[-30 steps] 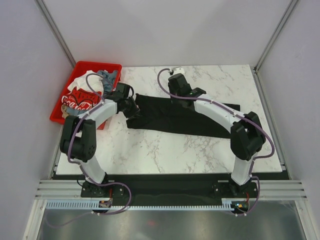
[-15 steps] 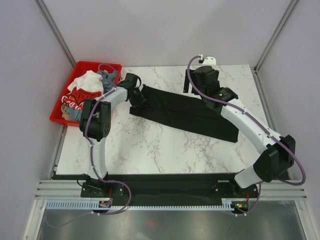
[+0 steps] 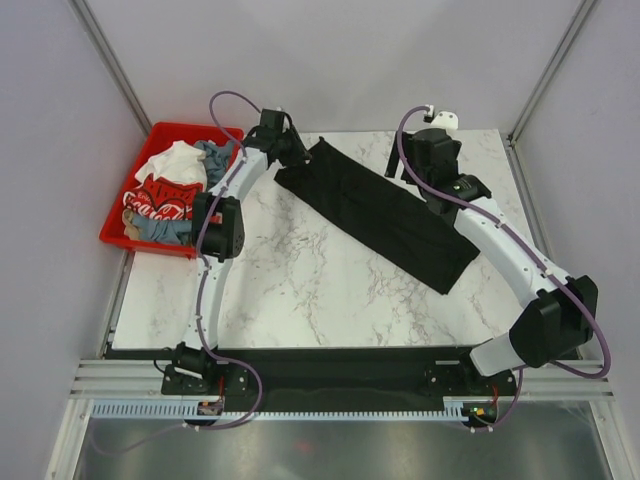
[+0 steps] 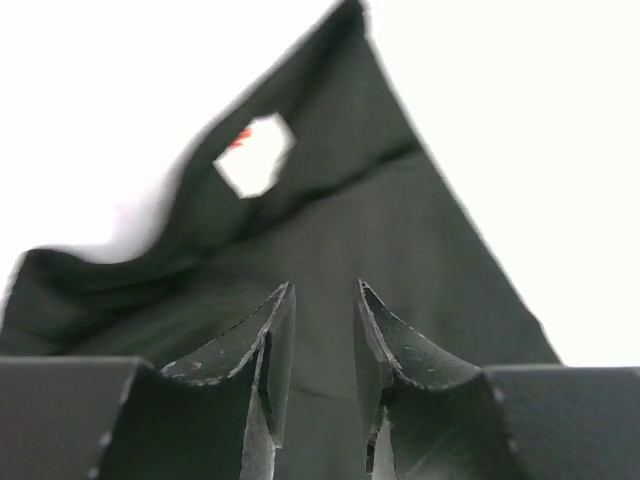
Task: Fold and stack the t-shirts
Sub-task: Fold the tshirt
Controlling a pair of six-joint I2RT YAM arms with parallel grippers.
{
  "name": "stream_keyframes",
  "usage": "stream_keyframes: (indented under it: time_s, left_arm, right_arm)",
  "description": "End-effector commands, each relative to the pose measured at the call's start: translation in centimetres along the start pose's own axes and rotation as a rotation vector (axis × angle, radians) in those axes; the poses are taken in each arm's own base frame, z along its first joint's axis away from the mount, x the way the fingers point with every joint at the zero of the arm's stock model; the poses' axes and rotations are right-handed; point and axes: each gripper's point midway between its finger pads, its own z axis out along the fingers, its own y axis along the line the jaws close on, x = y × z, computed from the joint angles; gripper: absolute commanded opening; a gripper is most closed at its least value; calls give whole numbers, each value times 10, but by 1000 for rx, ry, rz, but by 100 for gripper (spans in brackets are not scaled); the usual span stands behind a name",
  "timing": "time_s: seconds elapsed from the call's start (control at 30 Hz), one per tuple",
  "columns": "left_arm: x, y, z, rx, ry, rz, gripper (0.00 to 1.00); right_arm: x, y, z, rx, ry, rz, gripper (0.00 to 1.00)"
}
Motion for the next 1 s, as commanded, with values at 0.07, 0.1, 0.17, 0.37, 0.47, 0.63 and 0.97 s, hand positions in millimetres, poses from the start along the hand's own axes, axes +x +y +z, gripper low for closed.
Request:
stream_keyframes:
  time_s: [0.07, 0.1, 0.17, 0.37, 0.47, 0.63, 0.97]
  left_arm:
    - [-59, -110, -102, 283, -122, 108, 38]
    - [-49, -111, -109, 283, -99, 112, 38]
    - [-42, -141, -147, 333, -111, 151, 39]
    - [59, -172, -192, 336, 20, 210, 38]
    - [139, -165, -191, 258, 112, 245, 38]
    - [241, -208, -200, 376, 231, 230, 38]
    - [340, -274, -162, 486, 370, 307, 37]
  right_arm:
    - [-11, 11, -11, -72, -21, 36, 96]
    - [-8, 11, -14, -84, -10, 35, 96]
    - [-11, 6, -24, -74, -17, 41, 96]
    - [-33, -32, -61, 25, -43, 99, 96]
    - [-52, -40, -87, 24, -62, 130, 95]
    - [-72, -42, -125, -36, -106, 185, 95]
    - [-81, -40, -167, -143, -155, 208, 95]
